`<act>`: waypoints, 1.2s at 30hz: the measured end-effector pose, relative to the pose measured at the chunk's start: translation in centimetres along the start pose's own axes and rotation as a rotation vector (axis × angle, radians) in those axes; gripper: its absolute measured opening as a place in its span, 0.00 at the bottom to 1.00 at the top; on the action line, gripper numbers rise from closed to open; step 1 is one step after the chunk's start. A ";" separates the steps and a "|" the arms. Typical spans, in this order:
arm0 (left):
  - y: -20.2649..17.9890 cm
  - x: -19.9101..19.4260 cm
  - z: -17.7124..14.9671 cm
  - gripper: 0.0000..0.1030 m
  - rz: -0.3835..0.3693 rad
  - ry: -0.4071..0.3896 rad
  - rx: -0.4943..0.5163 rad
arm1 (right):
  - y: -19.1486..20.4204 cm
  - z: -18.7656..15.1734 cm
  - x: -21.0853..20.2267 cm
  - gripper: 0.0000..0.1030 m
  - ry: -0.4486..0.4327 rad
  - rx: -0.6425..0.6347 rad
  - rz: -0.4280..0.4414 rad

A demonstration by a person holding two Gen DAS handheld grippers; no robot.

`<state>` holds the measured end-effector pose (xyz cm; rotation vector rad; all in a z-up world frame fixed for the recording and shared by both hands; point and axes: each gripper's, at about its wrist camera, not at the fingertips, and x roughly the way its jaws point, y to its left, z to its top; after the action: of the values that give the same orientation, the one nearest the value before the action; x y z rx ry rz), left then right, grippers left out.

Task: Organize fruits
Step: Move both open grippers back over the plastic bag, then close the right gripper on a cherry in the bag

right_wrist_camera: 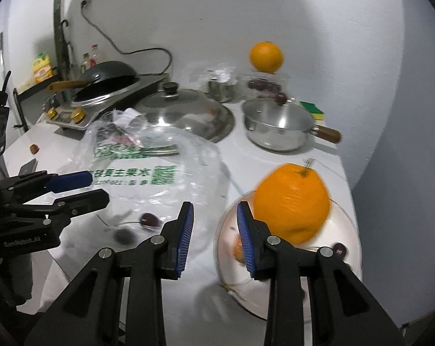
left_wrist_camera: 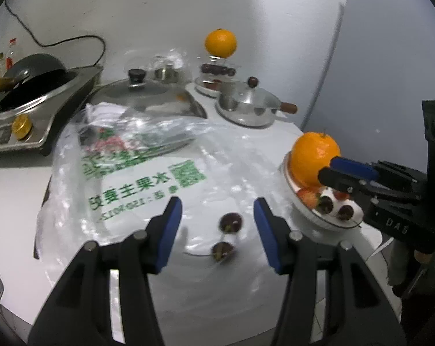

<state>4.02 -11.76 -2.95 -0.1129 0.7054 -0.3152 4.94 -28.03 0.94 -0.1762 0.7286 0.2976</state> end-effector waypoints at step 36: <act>5.9 1.2 -2.2 0.52 0.013 0.022 -0.075 | 5.6 -1.1 9.9 0.37 0.212 0.046 0.112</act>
<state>4.88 -6.51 -6.62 -0.1763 0.7397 -0.2784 9.43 -21.01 -6.92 -0.1249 0.9568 0.3723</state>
